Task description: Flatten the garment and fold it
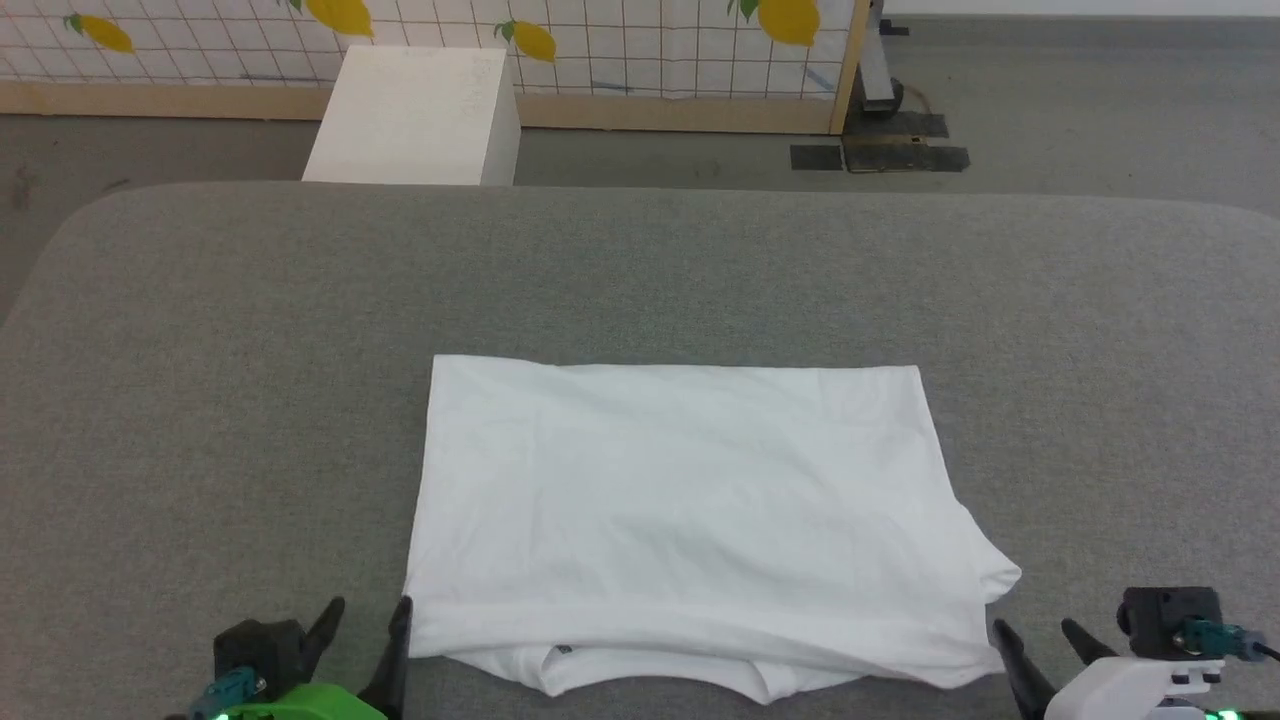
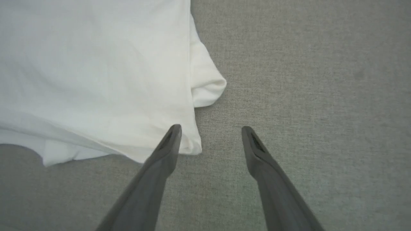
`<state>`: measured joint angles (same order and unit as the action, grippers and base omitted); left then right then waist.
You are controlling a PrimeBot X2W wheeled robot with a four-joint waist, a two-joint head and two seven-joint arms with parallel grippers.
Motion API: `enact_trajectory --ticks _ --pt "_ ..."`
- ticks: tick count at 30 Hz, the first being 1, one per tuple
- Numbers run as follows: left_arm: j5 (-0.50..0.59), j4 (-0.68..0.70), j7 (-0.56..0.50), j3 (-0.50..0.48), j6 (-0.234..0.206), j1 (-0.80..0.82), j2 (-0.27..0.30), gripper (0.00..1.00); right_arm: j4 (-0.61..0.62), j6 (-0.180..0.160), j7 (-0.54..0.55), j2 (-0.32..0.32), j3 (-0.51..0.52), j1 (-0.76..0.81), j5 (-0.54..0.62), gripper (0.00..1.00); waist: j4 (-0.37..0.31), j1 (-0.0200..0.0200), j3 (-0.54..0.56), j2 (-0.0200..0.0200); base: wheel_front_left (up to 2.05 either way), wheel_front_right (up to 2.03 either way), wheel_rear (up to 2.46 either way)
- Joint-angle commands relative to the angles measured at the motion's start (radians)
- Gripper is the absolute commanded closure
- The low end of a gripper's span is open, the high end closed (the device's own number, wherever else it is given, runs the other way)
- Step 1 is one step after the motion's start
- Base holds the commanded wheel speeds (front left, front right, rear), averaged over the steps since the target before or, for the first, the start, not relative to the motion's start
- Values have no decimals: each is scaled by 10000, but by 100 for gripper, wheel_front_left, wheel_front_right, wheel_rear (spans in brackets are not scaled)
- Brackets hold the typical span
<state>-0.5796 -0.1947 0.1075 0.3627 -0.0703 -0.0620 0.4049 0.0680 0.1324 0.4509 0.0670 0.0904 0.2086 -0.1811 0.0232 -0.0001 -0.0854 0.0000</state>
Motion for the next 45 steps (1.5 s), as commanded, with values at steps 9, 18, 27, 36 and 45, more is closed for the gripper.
enact_trajectory --ticks 9,18,27,36,45 --pt "938 1027 1438 -736 -880 474 -300 0 418 -17 -2208 -163 791 -721 -704 0 145 1 149 0 0 0 0" --pt "1834 1008 1539 -1342 -760 1684 -855 0 -2326 -17 -1465 -166 620 -2406 -1192 0 234 1 66 0 0 0 0" --pt "2410 758 1541 -1837 -244 2174 -1362 0 -4646 -17 -6 -167 296 -3634 -599 0 234 1 -46 0 0 0 0" --pt "2645 462 1542 -2229 158 2004 -1740 0 -4899 -17 439 -167 -373 -3733 -889 100 247 1 -89 0 0 0 0" --pt "2836 361 1542 -2558 420 1841 -1978 0 -3696 -17 -87 -167 1789 -3214 403 100 213 1 -80 0 0 0 0"
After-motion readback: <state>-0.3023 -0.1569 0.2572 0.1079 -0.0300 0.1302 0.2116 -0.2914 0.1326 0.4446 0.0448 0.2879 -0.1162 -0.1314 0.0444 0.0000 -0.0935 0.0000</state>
